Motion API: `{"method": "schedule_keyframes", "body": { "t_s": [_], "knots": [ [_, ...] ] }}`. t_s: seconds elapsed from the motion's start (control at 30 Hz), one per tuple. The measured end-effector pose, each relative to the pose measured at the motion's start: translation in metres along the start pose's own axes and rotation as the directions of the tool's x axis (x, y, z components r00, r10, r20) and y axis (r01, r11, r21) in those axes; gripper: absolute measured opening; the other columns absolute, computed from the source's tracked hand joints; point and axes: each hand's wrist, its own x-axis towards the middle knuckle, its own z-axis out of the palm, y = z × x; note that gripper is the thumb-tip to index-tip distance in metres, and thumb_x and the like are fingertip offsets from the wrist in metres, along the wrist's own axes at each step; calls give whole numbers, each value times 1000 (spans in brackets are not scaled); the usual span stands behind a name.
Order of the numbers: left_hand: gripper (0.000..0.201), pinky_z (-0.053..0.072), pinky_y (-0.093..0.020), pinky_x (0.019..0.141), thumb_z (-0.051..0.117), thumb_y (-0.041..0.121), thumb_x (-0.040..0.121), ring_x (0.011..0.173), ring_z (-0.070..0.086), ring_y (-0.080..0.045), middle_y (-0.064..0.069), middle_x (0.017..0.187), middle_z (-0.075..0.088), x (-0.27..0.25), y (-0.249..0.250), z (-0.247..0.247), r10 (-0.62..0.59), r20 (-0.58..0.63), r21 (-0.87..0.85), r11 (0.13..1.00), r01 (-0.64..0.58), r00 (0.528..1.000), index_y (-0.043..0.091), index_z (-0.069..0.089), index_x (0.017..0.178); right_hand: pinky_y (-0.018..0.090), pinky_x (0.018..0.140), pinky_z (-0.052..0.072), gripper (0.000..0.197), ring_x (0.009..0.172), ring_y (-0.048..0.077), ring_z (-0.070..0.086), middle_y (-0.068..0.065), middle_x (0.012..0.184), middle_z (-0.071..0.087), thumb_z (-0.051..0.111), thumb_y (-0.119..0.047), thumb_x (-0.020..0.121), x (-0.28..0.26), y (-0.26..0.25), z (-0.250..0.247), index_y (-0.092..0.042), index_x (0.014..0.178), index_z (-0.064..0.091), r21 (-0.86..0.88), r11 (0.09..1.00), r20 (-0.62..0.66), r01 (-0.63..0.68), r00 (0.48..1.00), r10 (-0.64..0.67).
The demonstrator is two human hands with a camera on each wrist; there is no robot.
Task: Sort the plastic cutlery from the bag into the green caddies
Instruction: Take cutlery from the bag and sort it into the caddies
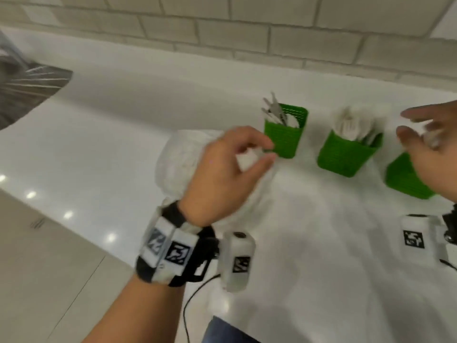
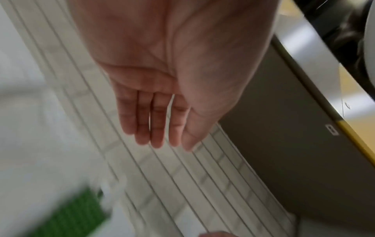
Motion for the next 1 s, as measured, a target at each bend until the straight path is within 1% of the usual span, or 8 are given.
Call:
{"method": "schedule_keyframes", "body": {
  "t_s": [0.13, 0.23, 0.37, 0.5, 0.67, 0.8, 0.9, 1.0],
  "knots": [
    [14, 41, -43, 100, 73, 28, 81, 116, 52, -22, -1, 121, 55, -9, -46, -57, -175, -295, 392, 874, 286, 939, 27, 68, 94, 14, 80, 50, 10, 84, -2, 64, -17, 93, 69, 65, -24, 91, -31, -119, 21, -31, 95, 70, 474, 862, 279, 177, 899, -338],
    [29, 37, -50, 105, 72, 34, 82, 131, 39, -33, -9, 146, 35, -8, -82, -62, -499, -140, 611, 637, 471, 856, 34, 67, 110, 14, 85, 49, 14, 93, -1, 65, -12, 99, 71, 60, -15, 94, -55, -187, 68, -23, 99, 71, 602, 773, 464, 198, 701, -541],
    [50, 43, -51, 102, 69, 30, 83, 124, 45, -39, -16, 146, 26, -9, -114, -55, -634, 123, 726, 582, 366, 763, 24, 55, 131, 28, 86, 45, 31, 100, 14, 59, -3, 112, 63, 50, -9, 95, -57, -213, 148, -21, 121, 64, 301, 857, 668, 419, 548, -503],
    [52, 47, -48, 94, 60, 19, 85, 118, 43, -38, -16, 133, 36, -8, -131, -61, -657, 210, 785, 555, 276, 724, 16, 45, 135, 35, 78, 39, 28, 105, 29, 55, 7, 109, 58, 60, -23, 88, -35, -205, 176, -13, 114, 55, -205, 772, 747, 601, 607, -274],
    [52, 44, -40, 78, 57, 6, 83, 115, 42, -33, -14, 130, 38, 1, -130, -56, -583, 317, 759, 629, 168, 748, 11, 41, 132, 39, 91, 37, 73, 114, 27, 46, 6, 120, 53, 72, -60, 71, -29, -212, 194, -16, 125, 49, -330, 675, 817, 660, 557, -145],
    [54, 39, -35, 71, 56, 1, 81, 112, 42, -30, -11, 128, 38, 5, -129, -58, -518, 352, 721, 682, 127, 779, 12, 41, 132, 36, 90, 34, 46, 110, 25, 46, 2, 109, 53, 69, -51, 76, -32, -222, 200, -20, 109, 63, -367, 593, 784, 717, 582, -218],
    [55, 41, -35, 74, 57, 5, 84, 112, 43, -30, -11, 128, 39, 7, -130, -63, -492, 366, 690, 713, 125, 790, 13, 40, 135, 36, 89, 31, 37, 108, 24, 45, 1, 110, 53, 66, -39, 79, -36, -224, 204, -21, 111, 62, -326, 510, 782, 796, 530, -327],
    [57, 42, -36, 75, 55, 3, 82, 111, 44, -29, -11, 128, 40, 7, -131, -66, -454, 379, 661, 743, 107, 807, 14, 41, 136, 34, 88, 33, 44, 100, 24, 56, 2, 110, 59, 64, -30, 82, -39, -223, 206, -14, 121, 50, -256, 576, 815, 776, 493, -303]
  ]
}}
